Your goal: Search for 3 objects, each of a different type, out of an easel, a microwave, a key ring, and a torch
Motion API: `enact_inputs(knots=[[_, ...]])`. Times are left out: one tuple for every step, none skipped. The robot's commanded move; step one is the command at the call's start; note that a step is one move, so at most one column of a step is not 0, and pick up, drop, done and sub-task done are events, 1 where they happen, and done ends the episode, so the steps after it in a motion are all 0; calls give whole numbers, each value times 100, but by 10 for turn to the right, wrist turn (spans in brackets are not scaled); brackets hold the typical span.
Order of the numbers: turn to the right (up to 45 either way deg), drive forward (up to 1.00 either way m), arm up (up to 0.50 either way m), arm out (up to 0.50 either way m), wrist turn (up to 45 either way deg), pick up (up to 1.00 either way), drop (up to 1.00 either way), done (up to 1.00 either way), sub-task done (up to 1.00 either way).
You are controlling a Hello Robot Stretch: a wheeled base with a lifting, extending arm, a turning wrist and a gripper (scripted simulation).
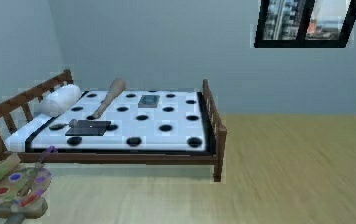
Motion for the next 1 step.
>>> enact_inputs(knots=[[-450, 0, 0, 0, 0, 0, 0, 0, 0]])
